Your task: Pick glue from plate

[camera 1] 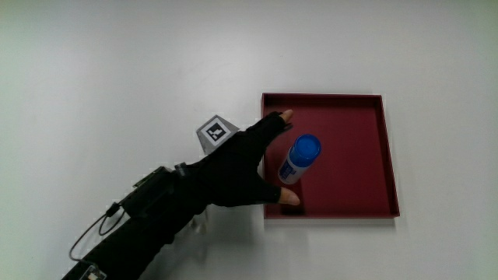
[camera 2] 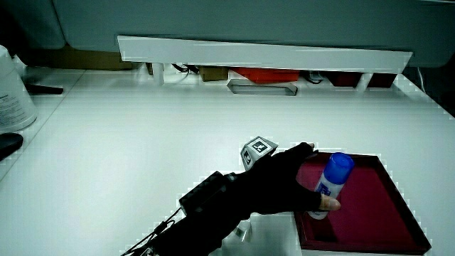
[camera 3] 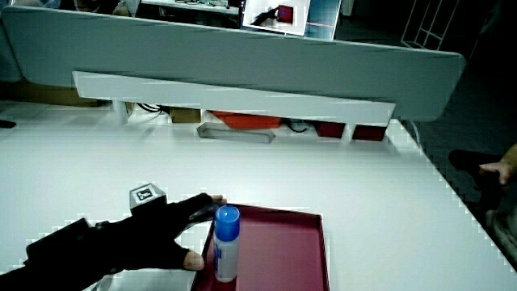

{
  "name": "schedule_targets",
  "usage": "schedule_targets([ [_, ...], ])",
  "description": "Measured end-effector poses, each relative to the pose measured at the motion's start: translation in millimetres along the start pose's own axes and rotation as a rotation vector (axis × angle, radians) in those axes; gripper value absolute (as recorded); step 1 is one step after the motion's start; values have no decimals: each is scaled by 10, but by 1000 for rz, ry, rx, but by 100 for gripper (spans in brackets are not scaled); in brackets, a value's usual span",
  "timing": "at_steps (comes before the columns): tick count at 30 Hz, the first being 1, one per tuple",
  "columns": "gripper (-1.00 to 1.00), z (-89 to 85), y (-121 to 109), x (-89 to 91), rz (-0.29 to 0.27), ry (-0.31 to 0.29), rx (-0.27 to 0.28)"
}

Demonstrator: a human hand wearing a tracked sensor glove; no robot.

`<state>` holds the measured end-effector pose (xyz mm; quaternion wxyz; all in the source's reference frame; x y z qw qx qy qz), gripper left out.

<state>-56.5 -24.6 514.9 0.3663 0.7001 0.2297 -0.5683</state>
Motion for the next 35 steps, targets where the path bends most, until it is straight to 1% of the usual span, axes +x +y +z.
schedule_targets([
  [1,0,-7,9,-4,-7,17,4],
  [2,0,-14,11,-11,1,12,7],
  [3,0,-21,14,-5,-7,-1,12],
  [5,0,-21,18,-11,-12,2,29],
  [6,0,-15,19,-32,-18,25,48],
  [7,6,-12,18,-34,-11,16,56],
  [8,12,-6,16,-29,-19,23,72],
  [9,19,0,-2,-16,-14,55,104],
  [10,25,3,-24,16,10,74,132],
  [11,31,6,-35,28,21,60,150],
  [12,38,15,-29,-10,-10,60,173],
  [13,44,22,-40,-4,-4,62,186],
  [14,50,25,-44,-2,-4,71,192],
  [15,56,25,-39,-11,-29,88,202],
  [16,62,18,-45,6,-18,89,202],
  [17,69,17,-50,7,-5,108,204],
  [18,75,12,-48,7,-32,95,212],
  [19,81,10,-54,14,-18,86,211],
  [20,88,12,-56,16,-28,98,217],
  [21,94,8,-59,11,-28,85,220],
  [22,100,8,-65,18,-5,95,220],
  [23,100,4,-63,24,-25,77,220],
  [24,100,8,-58,9,-42,97,224],
  [25,100,7,-65,26,-32,80,222],
  [26,100,13,-71,39,-37,76,223],
  [27,100,19,-77,43,-30,60,221],
  [28,100,33,-78,54,-48,74,228],
  [29,100,46,-85,84,-64,61,229],
  [30,100,59,-97,123,-69,26,230],
  [31,100,80,-105,144,-88,25,233],
  [32,100,100,-121,179,-93,6,236],
  [33,100,109,-136,207,-92,-79,222],
  [35,100,161,-178,266,-114,-128,229],
])
